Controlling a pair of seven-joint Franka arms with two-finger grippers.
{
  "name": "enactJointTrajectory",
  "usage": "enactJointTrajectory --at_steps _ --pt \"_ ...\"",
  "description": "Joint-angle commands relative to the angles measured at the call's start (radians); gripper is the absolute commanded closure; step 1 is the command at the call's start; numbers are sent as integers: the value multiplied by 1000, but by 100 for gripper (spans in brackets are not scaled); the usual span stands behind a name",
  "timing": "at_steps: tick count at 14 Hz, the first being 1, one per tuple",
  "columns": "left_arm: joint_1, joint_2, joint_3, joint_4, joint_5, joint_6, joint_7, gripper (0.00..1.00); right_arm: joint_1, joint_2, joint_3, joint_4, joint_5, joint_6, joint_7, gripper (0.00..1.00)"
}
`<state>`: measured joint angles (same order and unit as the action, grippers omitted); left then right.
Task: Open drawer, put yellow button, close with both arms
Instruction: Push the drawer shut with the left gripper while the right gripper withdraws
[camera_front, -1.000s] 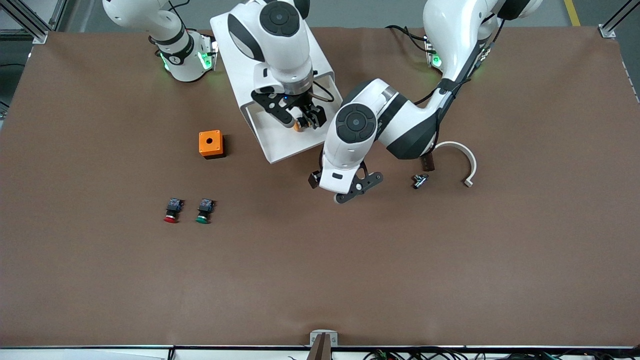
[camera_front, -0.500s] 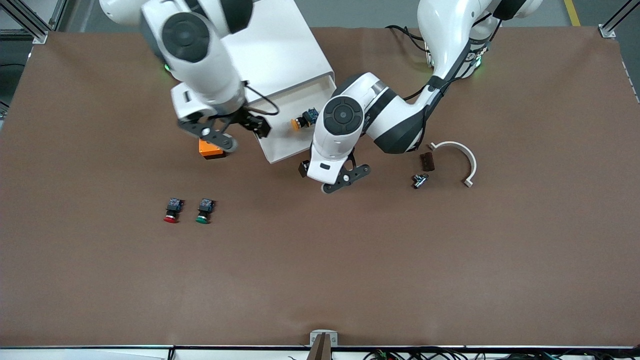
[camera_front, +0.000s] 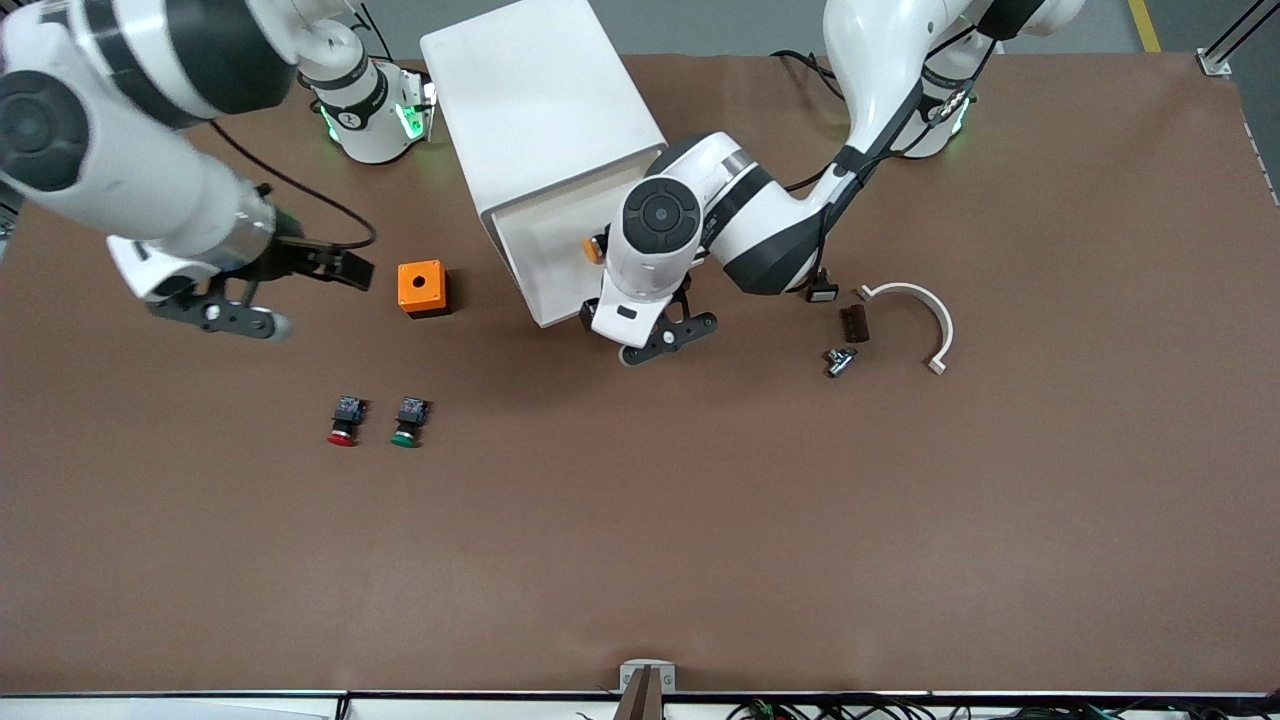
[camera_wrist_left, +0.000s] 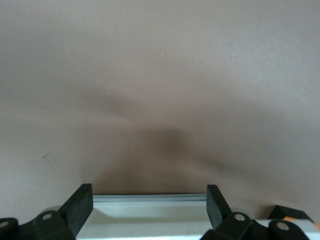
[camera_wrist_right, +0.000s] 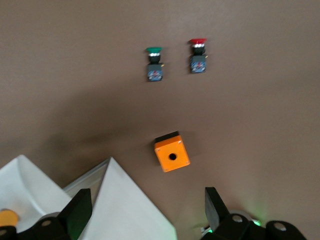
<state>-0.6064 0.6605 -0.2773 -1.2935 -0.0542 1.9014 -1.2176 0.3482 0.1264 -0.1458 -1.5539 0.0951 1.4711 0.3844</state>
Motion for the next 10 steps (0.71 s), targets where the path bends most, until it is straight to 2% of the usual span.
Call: enactJointTrajectory --at_steps 1,5,7,10 --pt "-3 -15 -17 -23 -15 -1 1 0 -99 -2 22 28 -8 -18 -145 0" --pt "-6 -15 -68 -36 -24 -1 1 0 -204 -1 19 40 -35 -66 -338 0" --pt "-22 -13 -69 -36 -74 -1 0 0 -232 4 19 57 -102 -77 -459 0" --pt "-33 -13 -69 -36 -122 -1 -2 0 -261 9 19 101 -104 -75 -515 0"
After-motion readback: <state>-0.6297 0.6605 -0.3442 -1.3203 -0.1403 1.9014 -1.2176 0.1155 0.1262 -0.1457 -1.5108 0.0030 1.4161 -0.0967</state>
